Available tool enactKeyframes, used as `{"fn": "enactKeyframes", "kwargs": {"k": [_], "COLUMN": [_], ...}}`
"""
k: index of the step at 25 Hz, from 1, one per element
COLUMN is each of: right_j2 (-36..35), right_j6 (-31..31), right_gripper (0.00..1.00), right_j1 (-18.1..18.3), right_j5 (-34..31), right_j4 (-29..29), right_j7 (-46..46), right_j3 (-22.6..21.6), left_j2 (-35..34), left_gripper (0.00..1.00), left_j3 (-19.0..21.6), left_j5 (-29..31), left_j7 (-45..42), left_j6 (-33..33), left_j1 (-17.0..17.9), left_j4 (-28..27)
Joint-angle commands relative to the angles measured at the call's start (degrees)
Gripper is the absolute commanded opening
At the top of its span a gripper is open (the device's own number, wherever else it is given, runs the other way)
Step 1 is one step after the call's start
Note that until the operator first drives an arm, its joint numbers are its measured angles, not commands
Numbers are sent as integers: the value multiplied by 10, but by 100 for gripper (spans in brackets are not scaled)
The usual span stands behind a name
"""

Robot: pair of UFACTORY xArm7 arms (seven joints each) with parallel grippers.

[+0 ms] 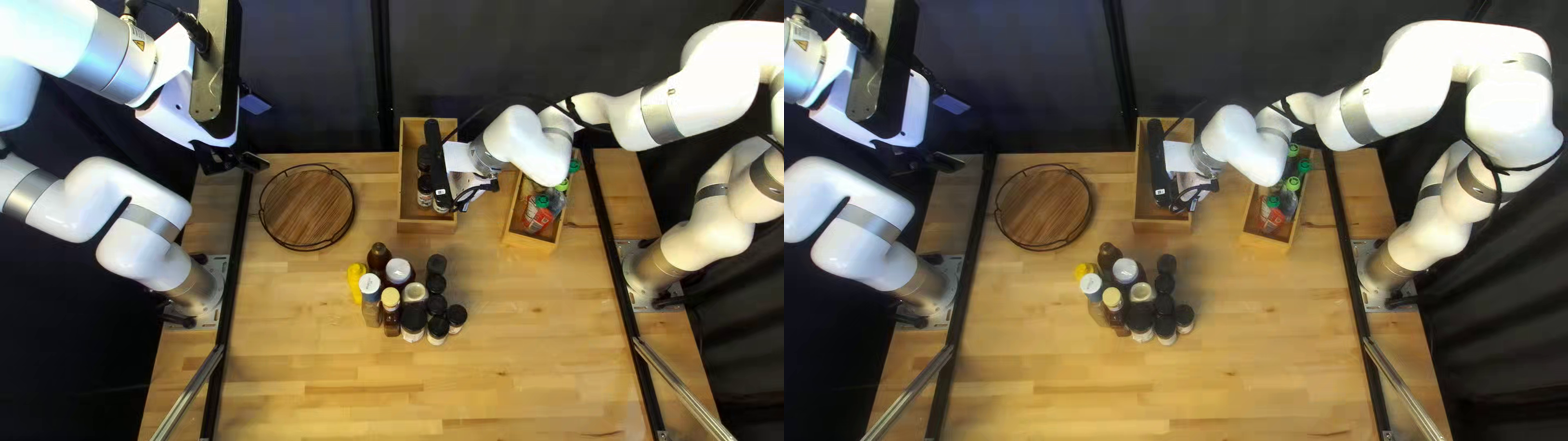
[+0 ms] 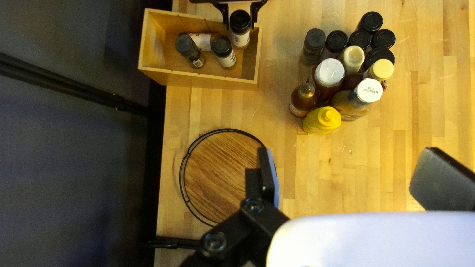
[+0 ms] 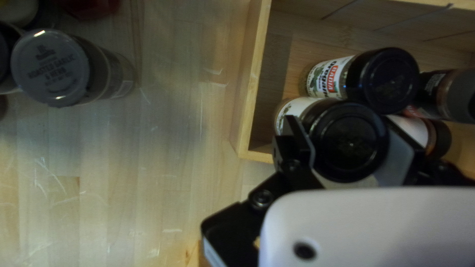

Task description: Separate condiments, baby food and spices and place it in 3 different racks/containers

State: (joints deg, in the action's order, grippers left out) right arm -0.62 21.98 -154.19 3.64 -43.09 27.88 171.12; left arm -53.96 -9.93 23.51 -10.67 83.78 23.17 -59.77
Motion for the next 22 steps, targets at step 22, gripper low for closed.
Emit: {"fn": "enactKeyframes", "kwargs": {"k": [22], "right_j2": [-96], "right_j6": [154], "right_gripper": [100], "right_j1": [-117], "right_j5": [43], "right_j4": [48], "right_j7": [-215], "right_j3": [-166], "left_j2": [0], "left_gripper": [100], "left_j3": [0], "left_j5": [0], "left_j7": [0], "left_j6": [0], "left_j1": [0], "left_j4": [0]}}
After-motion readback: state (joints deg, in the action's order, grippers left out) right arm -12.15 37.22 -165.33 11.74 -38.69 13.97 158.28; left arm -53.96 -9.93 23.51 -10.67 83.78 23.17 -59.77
